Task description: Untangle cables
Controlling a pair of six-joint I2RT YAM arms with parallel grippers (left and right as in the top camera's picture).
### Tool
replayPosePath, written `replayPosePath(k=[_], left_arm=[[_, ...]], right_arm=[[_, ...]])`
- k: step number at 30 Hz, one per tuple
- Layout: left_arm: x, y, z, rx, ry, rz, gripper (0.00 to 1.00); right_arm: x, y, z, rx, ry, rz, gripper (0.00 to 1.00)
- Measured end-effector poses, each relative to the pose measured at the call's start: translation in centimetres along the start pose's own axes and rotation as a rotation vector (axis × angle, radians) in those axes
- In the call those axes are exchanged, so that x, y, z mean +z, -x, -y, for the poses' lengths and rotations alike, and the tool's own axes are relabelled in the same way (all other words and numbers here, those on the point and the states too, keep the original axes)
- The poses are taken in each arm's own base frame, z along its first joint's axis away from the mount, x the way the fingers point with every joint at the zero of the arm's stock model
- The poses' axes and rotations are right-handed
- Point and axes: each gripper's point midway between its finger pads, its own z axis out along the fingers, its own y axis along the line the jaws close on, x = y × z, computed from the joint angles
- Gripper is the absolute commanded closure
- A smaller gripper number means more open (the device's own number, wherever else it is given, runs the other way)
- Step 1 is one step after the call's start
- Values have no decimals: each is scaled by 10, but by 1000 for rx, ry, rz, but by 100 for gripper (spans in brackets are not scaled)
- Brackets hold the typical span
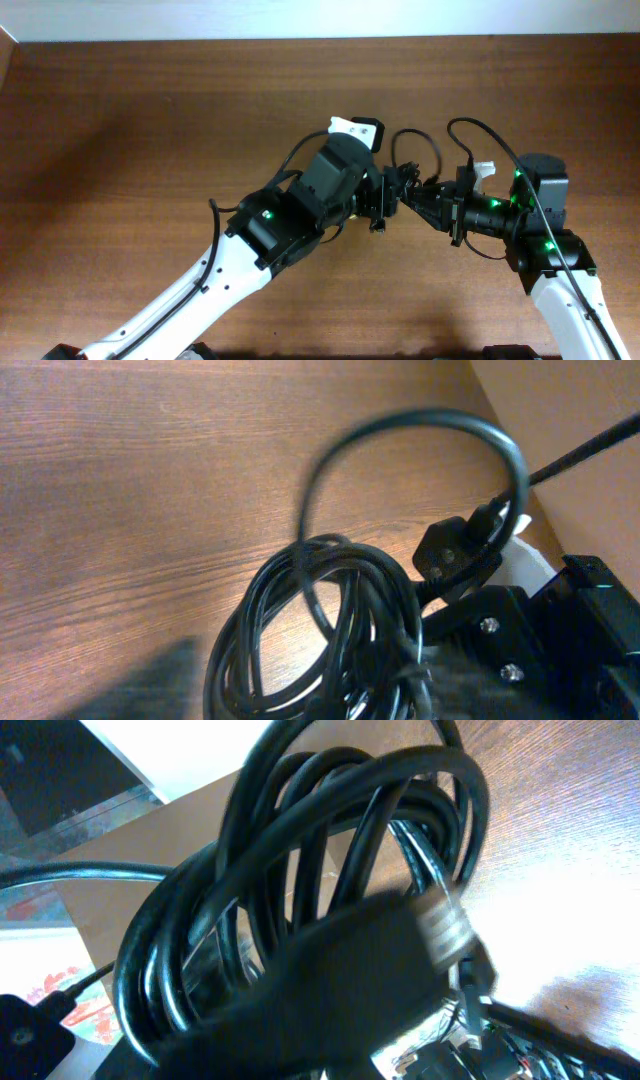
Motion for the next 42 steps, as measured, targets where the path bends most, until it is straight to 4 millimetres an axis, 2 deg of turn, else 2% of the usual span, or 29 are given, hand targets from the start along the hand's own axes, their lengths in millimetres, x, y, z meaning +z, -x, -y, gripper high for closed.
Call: replayPosePath(k=[5, 8, 9, 11, 12, 13, 15, 20, 25, 26, 29, 31, 32, 34, 35, 39, 42], left_arm=[[0, -10, -6, 45, 24, -42, 1], [-1, -17, 1, 187, -26, -77, 1], [-2, -25, 13, 332, -108, -108, 1], [-5, -34, 25, 484, -197, -133, 11], [-6, -39, 27, 560, -227, -147, 12], [-8, -45, 28, 627, -250, -163, 12], [-10, -54, 25, 709, -266, -194, 1], [-9, -55, 18, 792, -240, -196, 0], [-5, -45, 7, 810, -154, -171, 16], [-4, -41, 8, 816, -149, -154, 25], [-3, -38, 3, 825, -111, -146, 60], [-3, -37, 3, 836, -105, -141, 69], [-3, -34, 4, 837, -101, -129, 82], [-2, -32, 4, 839, -98, -120, 97], [-2, -33, 5, 844, -101, -121, 100], [-2, -32, 4, 842, -91, -120, 100], [-1, -30, 1, 773, -27, -109, 100]], right_arm=[[-3, 7, 0, 6, 3, 29, 96], [-13, 20, -2, 20, 20, 81, 96], [-15, 22, -3, 20, 25, 89, 96], [-15, 20, -7, 0, 41, 70, 96], [-15, 17, -10, -11, 51, 55, 96], [-15, 15, -11, -17, 57, 41, 96], [-15, 11, -12, -17, 62, 19, 96], [-17, -5, -15, -20, 81, -76, 96], [-18, -16, -17, -26, 94, -144, 96], [-18, -19, -18, -36, 98, -157, 96], [-19, -21, -18, -43, 101, -171, 96], [-19, -21, -18, -45, 102, -171, 96], [-19, -21, -19, -49, 102, -171, 96], [-19, -21, -19, -55, 103, -169, 96], [-19, -21, -19, -60, 104, -168, 96], [-19, -21, -19, -64, 105, -169, 96], [-19, -19, -19, -72, 105, -160, 96]])
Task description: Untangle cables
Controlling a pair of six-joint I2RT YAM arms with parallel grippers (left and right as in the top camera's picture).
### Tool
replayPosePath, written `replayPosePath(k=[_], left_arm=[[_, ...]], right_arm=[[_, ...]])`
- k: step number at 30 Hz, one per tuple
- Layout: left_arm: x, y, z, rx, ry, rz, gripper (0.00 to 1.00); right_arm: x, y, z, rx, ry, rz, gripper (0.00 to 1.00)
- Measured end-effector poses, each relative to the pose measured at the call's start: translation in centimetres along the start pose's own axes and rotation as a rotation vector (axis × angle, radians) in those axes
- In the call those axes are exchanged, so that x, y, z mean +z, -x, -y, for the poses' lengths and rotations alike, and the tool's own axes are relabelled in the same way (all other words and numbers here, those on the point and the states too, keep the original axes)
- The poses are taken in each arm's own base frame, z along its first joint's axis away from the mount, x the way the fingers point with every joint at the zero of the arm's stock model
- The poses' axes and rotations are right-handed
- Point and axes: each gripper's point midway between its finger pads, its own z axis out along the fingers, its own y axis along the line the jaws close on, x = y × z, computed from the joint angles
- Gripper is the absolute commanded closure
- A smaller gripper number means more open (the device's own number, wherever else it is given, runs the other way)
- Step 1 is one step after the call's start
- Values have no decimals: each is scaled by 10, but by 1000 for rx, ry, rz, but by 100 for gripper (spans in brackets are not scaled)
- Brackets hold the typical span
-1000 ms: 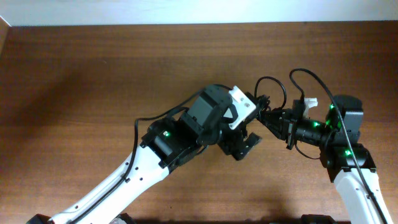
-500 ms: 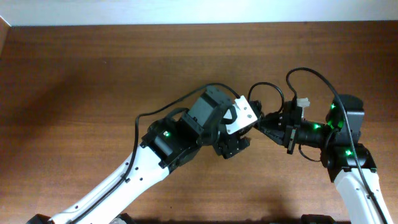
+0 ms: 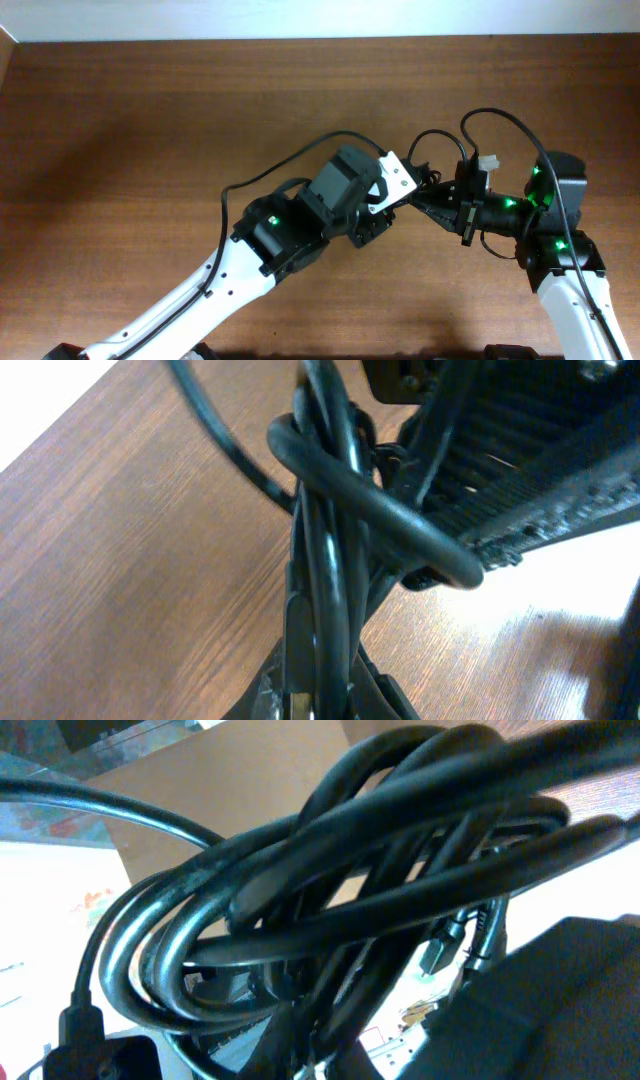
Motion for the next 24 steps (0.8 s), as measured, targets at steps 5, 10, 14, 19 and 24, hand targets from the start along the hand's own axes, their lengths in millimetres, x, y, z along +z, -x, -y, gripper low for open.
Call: replayPosePath(k=[5, 10, 14, 19, 24], left_arm=[[-3, -7, -31, -150, 176, -22, 100], [-8, -12, -59, -195, 297, -33, 100], [-6, -11, -50, -199, 244, -26, 100], [-1, -2, -26, -200, 97, 2, 100], [-1, 15, -15, -232, 19, 71, 100]], right_arm=[[0, -4, -1, -37, 5, -22, 96], [0, -5, -1, -83, 8, -30, 80], [0, -1, 0, -262, 1, -7, 38], [0, 6, 2, -544, -19, 31, 23], [0, 10, 3, -630, -33, 52, 23]])
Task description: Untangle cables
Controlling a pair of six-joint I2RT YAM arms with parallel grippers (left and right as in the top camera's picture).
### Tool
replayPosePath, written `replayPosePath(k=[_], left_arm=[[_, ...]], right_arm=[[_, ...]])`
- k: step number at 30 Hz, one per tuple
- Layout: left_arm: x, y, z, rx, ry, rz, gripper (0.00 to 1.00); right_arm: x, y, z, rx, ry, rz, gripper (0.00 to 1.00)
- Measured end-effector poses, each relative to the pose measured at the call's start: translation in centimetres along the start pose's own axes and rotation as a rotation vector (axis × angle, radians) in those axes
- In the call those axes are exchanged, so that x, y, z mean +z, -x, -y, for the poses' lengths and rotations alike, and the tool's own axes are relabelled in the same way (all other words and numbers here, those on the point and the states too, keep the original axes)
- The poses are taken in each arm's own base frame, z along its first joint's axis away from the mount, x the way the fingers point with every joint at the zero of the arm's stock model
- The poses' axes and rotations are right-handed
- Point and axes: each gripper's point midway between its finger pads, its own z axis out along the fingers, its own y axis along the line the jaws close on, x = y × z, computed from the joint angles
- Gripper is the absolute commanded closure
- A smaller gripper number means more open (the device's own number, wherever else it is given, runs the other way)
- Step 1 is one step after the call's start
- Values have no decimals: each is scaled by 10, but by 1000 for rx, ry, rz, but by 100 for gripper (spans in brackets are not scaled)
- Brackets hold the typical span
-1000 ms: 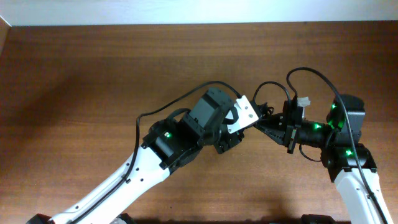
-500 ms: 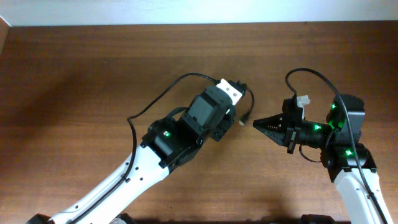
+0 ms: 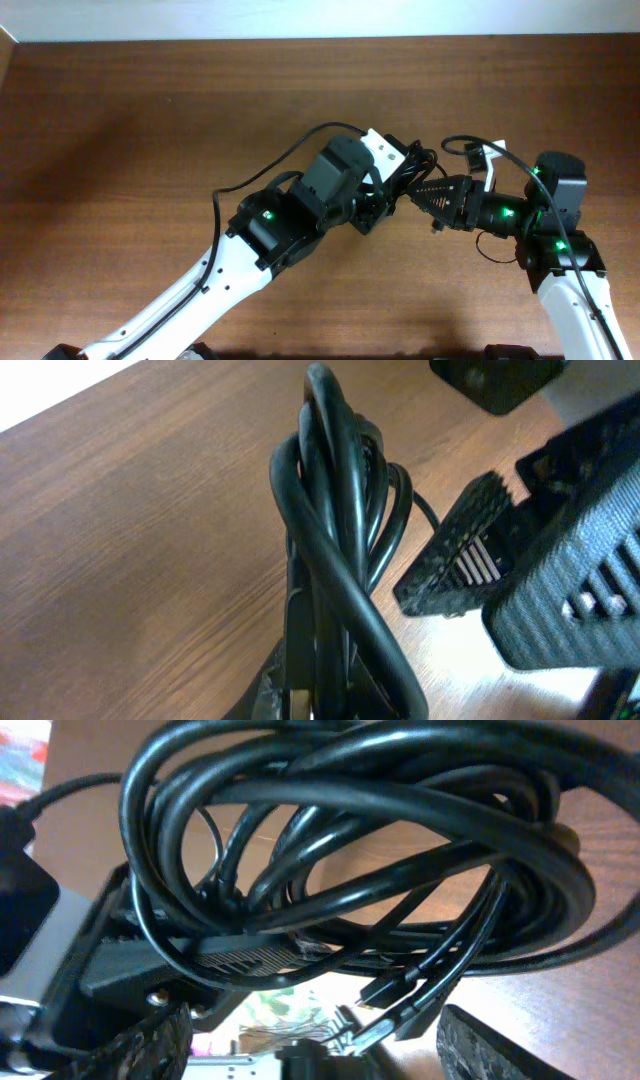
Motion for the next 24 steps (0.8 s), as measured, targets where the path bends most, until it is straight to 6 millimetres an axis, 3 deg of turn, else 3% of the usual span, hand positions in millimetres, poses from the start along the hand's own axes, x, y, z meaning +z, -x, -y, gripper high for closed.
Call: replayPosePath(k=[7, 19, 24], left_arm=[[0, 11, 3, -109, -20, 42, 100], [-1, 14, 7, -212, -47, 53, 100], [-1, -4, -13, -217, 80, -9, 100]], right_arm=[[0, 0, 0, -166, -1, 0, 23], [0, 1, 1, -181, -6, 4, 23], [0, 3, 4, -93, -21, 17, 23]])
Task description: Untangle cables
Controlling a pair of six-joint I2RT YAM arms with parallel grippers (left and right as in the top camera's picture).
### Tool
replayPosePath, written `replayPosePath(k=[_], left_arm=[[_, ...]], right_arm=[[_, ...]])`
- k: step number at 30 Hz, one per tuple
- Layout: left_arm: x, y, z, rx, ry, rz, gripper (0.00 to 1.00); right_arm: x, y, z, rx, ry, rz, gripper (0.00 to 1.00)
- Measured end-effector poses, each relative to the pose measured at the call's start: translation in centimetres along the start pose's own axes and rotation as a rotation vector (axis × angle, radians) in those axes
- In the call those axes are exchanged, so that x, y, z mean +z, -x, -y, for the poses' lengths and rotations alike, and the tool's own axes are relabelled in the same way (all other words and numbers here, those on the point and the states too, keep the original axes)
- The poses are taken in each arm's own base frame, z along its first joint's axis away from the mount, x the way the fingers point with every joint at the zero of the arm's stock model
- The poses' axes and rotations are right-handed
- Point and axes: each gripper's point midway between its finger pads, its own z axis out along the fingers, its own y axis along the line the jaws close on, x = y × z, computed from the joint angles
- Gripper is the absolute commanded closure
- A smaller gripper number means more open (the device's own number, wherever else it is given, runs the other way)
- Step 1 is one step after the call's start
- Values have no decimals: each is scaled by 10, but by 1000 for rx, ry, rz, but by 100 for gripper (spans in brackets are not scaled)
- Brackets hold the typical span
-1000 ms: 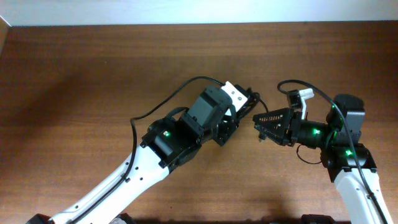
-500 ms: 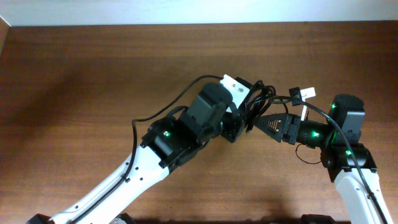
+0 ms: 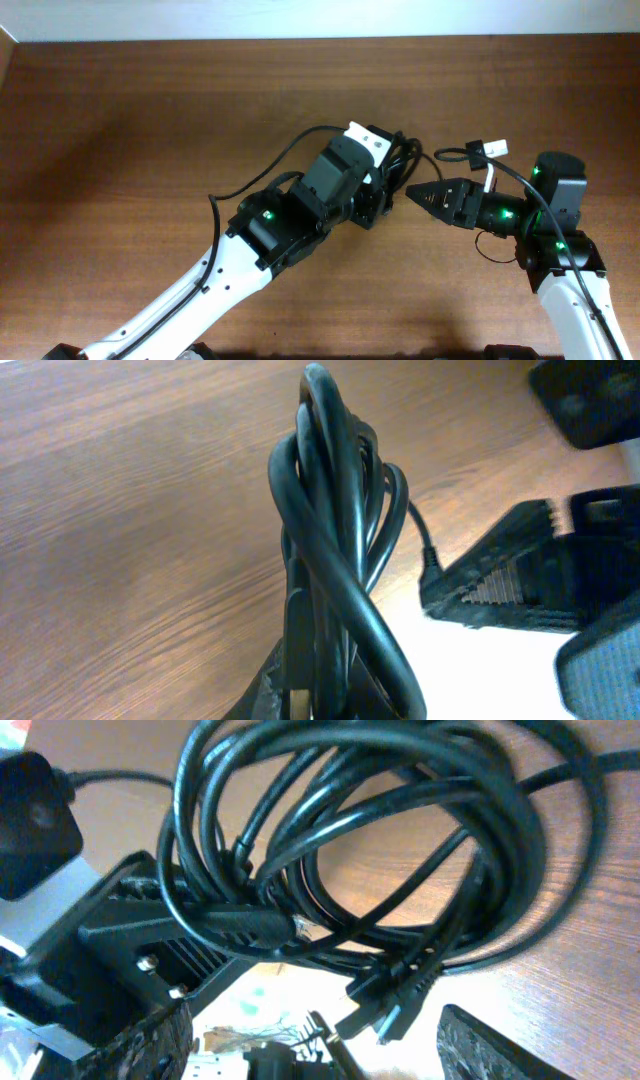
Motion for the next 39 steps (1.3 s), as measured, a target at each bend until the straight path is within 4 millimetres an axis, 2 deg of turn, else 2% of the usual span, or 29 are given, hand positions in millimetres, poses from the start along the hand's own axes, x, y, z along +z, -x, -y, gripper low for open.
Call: replayPosePath(k=[3, 8, 13, 20, 22, 24, 29, 30, 31, 35, 37, 39], left_arm=[[0, -2, -11, 1, 64, -2, 100], [-1, 0, -13, 1, 76, 6, 100], [-1, 21, 14, 2, -74, 81, 100], [-4, 15, 38, 8, -213, 50, 100], [-6, 14, 46, 11, -257, 40, 100], [-7, 14, 49, 12, -278, 38, 100], [-8, 12, 51, 13, -293, 31, 98], [-8, 12, 51, 19, -293, 29, 51], [-7, 11, 51, 27, -292, 28, 0], [-8, 10, 55, 59, -313, 26, 1], [-7, 2, 52, 59, -298, -4, 1], [-5, -7, 42, 32, -241, -43, 1]], right_arm=[[0, 10, 0, 15, -12, 36, 23], [-2, 35, -21, -16, 36, 111, 24], [-3, 43, -25, 114, 50, 140, 23], [-6, 55, -33, 116, 67, 190, 25], [-6, 55, -33, 137, 69, 190, 31], [-6, 57, -36, 137, 78, 194, 51], [-7, 58, -37, 154, 83, 198, 86], [-7, 57, -37, 158, 85, 195, 93], [-7, 57, -38, 158, 86, 194, 96], [-10, 62, -33, 147, 70, 222, 96], [-21, 71, -27, 132, 51, 268, 96], [-36, 81, -20, 124, 27, 323, 96]])
